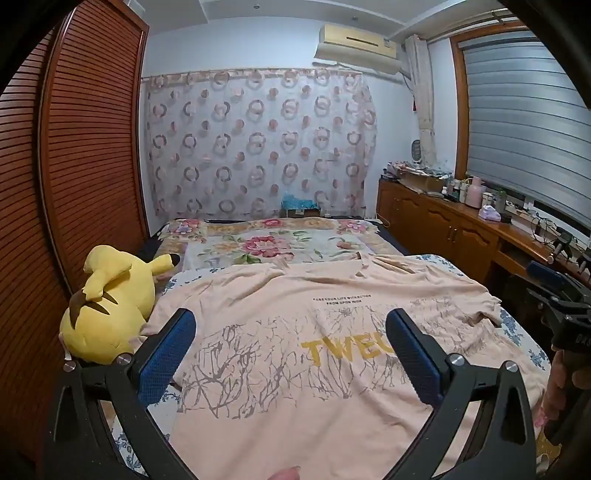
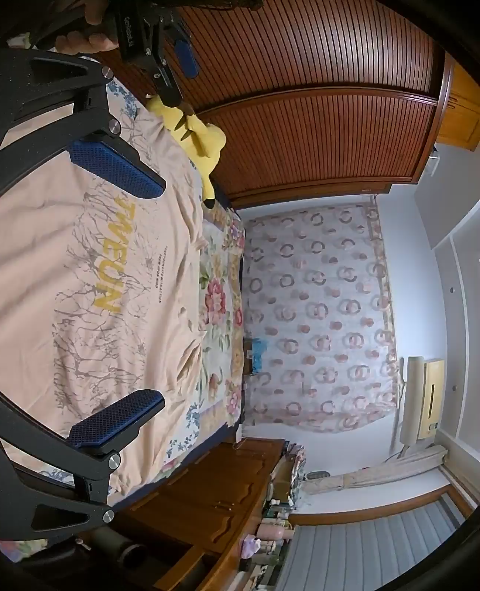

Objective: Fold small clothes

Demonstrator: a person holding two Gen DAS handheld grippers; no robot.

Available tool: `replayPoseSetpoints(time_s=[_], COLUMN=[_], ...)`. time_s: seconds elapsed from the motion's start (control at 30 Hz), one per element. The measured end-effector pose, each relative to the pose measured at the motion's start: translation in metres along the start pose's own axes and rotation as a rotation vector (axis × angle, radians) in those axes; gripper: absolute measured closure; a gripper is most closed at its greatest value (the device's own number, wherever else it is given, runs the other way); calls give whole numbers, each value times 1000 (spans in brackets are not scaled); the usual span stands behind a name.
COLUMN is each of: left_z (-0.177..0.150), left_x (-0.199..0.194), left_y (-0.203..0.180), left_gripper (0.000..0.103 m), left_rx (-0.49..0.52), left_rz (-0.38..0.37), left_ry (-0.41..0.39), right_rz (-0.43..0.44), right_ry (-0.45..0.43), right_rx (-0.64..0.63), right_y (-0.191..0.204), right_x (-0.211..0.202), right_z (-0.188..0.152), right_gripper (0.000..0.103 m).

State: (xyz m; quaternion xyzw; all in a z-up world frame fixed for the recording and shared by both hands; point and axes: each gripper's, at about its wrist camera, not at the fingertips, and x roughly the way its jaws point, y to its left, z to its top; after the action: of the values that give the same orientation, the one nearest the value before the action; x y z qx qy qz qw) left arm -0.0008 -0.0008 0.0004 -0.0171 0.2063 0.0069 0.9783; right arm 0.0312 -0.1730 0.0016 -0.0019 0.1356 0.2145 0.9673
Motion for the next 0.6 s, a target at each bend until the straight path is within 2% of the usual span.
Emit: replayPoseSetpoints(time_s=[0.6], left_z=[4], left_x=[-3], left_y=[0], left_gripper=[0], left_rx=[6], left_rz=[0], left_ry=[1], right_rz=[-4], right_ry=[-16], right_rx=[3], right_y=[-2], right_x=[-1], right_z=[-3], right_gripper=[0])
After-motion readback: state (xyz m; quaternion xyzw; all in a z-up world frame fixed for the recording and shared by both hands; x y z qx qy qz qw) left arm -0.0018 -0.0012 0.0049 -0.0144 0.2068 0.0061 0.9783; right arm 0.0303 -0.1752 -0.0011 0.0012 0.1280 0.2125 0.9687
